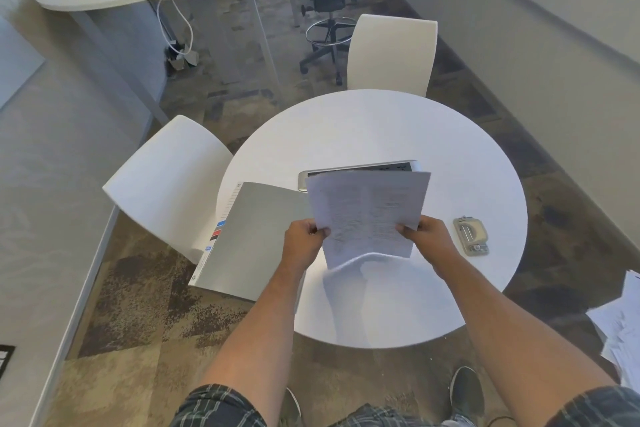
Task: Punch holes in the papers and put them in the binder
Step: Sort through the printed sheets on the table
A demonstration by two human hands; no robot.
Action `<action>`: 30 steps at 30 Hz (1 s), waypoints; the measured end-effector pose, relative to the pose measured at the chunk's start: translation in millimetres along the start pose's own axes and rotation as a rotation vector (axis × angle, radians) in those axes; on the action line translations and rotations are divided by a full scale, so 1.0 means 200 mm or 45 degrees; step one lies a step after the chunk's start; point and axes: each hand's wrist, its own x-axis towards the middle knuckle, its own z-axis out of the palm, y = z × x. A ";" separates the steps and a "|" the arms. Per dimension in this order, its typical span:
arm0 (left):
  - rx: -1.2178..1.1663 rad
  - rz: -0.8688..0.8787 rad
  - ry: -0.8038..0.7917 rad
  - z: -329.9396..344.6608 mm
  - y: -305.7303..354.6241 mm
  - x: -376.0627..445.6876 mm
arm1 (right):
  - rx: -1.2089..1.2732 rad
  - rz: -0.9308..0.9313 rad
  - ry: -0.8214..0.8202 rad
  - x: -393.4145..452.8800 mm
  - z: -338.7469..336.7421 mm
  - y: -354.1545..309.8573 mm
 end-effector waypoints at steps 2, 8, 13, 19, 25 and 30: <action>-0.123 -0.009 -0.004 0.00 0.01 0.00 | 0.094 -0.006 -0.014 0.00 0.00 0.00; -0.562 -0.221 -0.173 0.00 0.04 -0.03 | 0.330 0.064 -0.106 -0.02 0.00 0.00; -0.655 -0.214 -0.253 0.08 0.02 -0.04 | 0.435 0.106 -0.062 -0.02 0.06 0.01; -0.551 -0.298 -0.144 0.12 -0.06 -0.02 | 0.226 0.149 0.120 0.01 0.08 0.08; -0.481 -0.305 -0.083 0.14 -0.12 -0.05 | -0.048 0.216 0.182 0.03 0.05 0.17; -0.317 -0.400 -0.033 0.17 -0.22 -0.06 | -0.264 0.306 0.155 0.02 0.02 0.23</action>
